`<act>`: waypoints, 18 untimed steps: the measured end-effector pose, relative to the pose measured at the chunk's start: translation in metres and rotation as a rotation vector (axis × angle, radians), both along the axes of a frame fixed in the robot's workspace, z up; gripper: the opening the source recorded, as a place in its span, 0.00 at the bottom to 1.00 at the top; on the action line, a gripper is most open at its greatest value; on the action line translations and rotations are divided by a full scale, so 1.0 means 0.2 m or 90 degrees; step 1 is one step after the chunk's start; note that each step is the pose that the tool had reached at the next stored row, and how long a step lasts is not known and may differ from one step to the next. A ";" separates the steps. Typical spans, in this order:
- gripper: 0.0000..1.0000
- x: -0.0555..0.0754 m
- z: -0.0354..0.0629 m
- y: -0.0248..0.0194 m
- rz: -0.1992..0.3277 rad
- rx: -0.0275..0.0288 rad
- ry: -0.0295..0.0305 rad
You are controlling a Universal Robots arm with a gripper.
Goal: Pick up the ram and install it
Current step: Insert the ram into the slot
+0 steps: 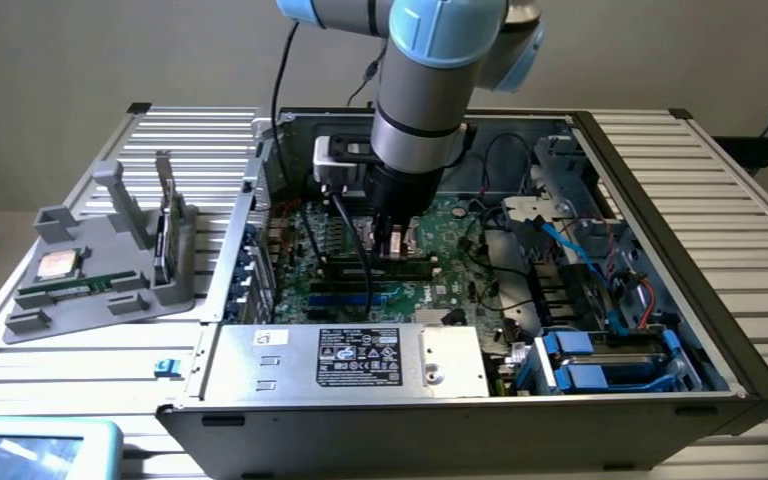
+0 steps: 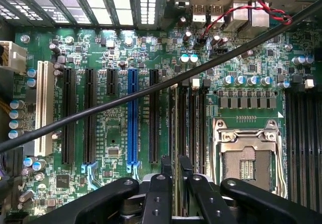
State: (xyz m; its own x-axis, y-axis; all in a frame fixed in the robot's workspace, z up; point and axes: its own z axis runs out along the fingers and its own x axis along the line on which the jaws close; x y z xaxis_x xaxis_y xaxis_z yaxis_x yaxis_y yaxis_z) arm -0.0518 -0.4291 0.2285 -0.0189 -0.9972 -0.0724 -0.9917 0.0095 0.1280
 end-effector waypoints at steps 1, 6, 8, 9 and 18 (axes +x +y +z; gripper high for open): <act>0.19 0.00 0.000 0.000 0.000 0.0000 -0.0001; 0.28 0.00 0.000 -0.001 0.000 0.0004 -0.0002; 0.28 0.00 0.000 -0.002 0.000 0.0035 -0.0011; 0.28 0.00 0.000 -0.001 0.000 0.0051 -0.0014; 0.28 0.00 0.023 -0.001 0.000 0.0122 -0.0019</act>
